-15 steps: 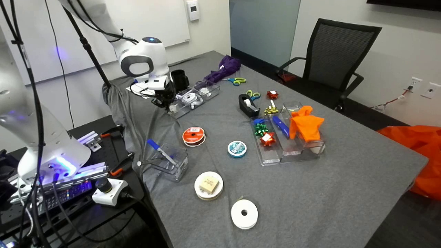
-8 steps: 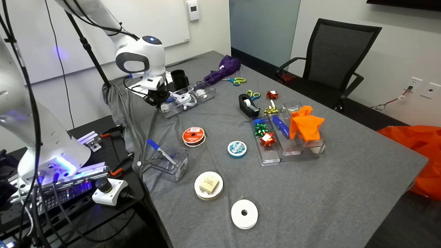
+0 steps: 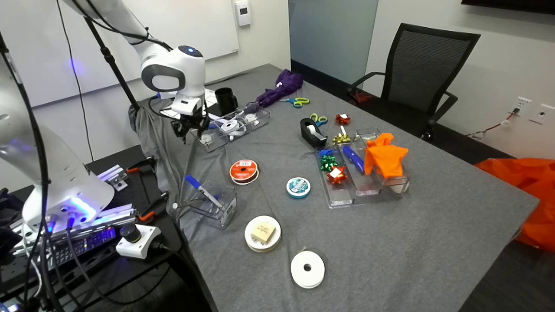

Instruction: Move the transparent tray to the left

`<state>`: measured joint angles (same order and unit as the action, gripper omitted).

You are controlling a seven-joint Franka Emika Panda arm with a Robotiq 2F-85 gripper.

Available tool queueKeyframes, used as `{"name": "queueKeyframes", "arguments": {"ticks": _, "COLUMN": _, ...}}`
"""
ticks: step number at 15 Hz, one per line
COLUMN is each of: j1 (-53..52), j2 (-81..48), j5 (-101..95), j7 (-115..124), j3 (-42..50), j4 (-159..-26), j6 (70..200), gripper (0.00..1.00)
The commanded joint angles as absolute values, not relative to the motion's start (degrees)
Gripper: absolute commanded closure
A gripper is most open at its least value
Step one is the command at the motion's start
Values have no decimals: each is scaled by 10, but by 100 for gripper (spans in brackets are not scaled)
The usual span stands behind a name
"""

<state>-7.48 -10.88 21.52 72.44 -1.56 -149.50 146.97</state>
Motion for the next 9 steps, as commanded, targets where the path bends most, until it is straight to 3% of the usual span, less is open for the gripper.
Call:
{"name": "queueKeyframes", "arguments": {"ticks": 1, "j1": -57, "j2": -19, "j5": 199, "j7": 703, "j3": -12, "j4": -1541, "j6": 1446, "gripper": 5}}
{"name": "queueKeyframes", "arguments": {"ticks": 3, "j1": -51, "j2": 16, "j5": 184, "j7": 703, "j3": -10, "j4": -1552, "j6": 1439, "gripper": 0}}
{"name": "queueKeyframes", "arguments": {"ticks": 9, "j1": -24, "j2": 107, "j5": 159, "j7": 668, "j3": -6, "j4": -1577, "j6": 1406, "gripper": 0}}
